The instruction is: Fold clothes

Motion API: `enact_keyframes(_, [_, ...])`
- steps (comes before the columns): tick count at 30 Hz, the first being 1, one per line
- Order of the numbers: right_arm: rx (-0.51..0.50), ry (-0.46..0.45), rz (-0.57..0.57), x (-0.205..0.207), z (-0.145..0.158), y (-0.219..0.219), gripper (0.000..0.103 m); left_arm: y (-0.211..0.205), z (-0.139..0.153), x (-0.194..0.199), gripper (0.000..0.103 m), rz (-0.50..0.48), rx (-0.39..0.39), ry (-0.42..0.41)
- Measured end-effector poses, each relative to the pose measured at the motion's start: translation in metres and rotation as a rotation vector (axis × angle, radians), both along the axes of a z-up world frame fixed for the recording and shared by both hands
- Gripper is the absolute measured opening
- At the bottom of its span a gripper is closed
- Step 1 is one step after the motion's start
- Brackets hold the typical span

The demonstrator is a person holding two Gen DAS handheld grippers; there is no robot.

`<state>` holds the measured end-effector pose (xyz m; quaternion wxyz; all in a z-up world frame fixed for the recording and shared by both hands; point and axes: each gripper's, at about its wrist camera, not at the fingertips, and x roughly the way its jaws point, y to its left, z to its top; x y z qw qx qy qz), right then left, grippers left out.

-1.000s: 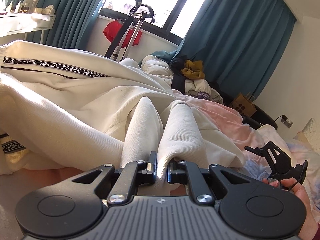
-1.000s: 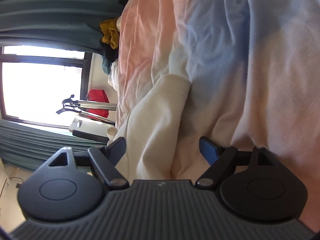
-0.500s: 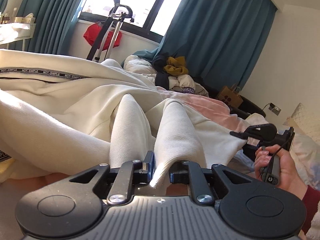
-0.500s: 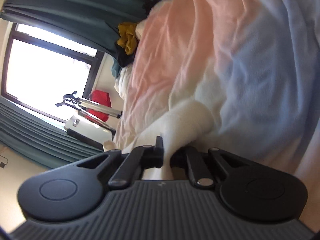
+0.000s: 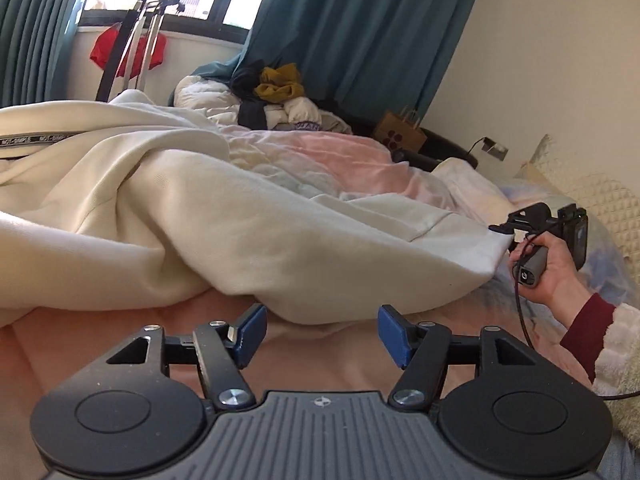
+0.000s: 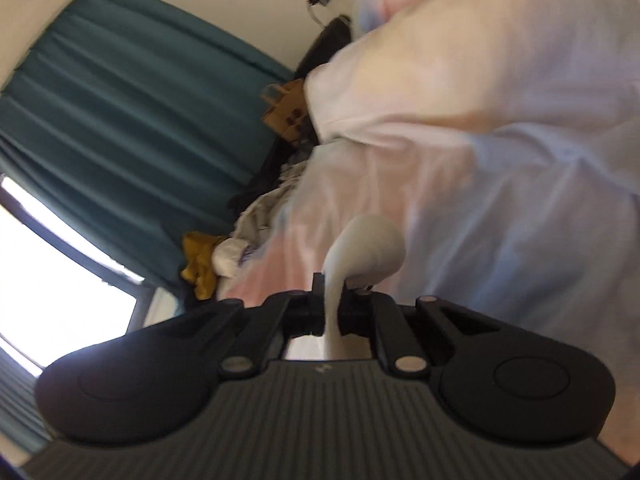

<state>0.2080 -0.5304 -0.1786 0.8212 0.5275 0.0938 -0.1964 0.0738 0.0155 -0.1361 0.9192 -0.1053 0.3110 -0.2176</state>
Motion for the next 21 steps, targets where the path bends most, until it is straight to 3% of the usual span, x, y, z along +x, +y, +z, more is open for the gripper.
enact_keyframes(2, [0.025,0.053,-0.014,-0.007,-0.021,-0.007,0.006,0.006,0.001,0.000,0.065,0.048,0.001,0.047])
enact_keyframes(4, [0.040,0.050,0.001,-0.016,-0.028,-0.007,0.007,0.023,0.011,0.000,0.067,0.110,-0.042,0.089])
enact_keyframes(8, [0.046,0.046,0.023,-0.030,-0.022,0.000,0.011,0.076,0.020,-0.010,0.077,0.261,-0.211,0.214])
enact_keyframes(14, [-0.008,0.193,-0.025,-0.062,-0.002,0.015,0.027,0.159,0.012,-0.032,0.082,0.501,-0.500,0.382])
enact_keyframes(16, [-0.008,0.201,-0.050,-0.074,0.007,0.018,0.042,0.177,-0.003,-0.037,0.082,0.558,-0.592,0.419])
enact_keyframes(18, [-0.010,0.200,-0.056,-0.083,0.015,0.025,0.071,0.192,-0.015,-0.038,0.082,0.610,-0.674,0.437])
enact_keyframes(20, [-0.021,0.183,-0.043,-0.088,0.023,0.034,0.083,0.203,-0.026,-0.037,0.082,0.657,-0.747,0.437])
enact_keyframes(21, [-0.022,0.178,-0.035,-0.088,0.024,0.038,0.083,0.206,-0.029,-0.033,0.082,0.668,-0.782,0.439])
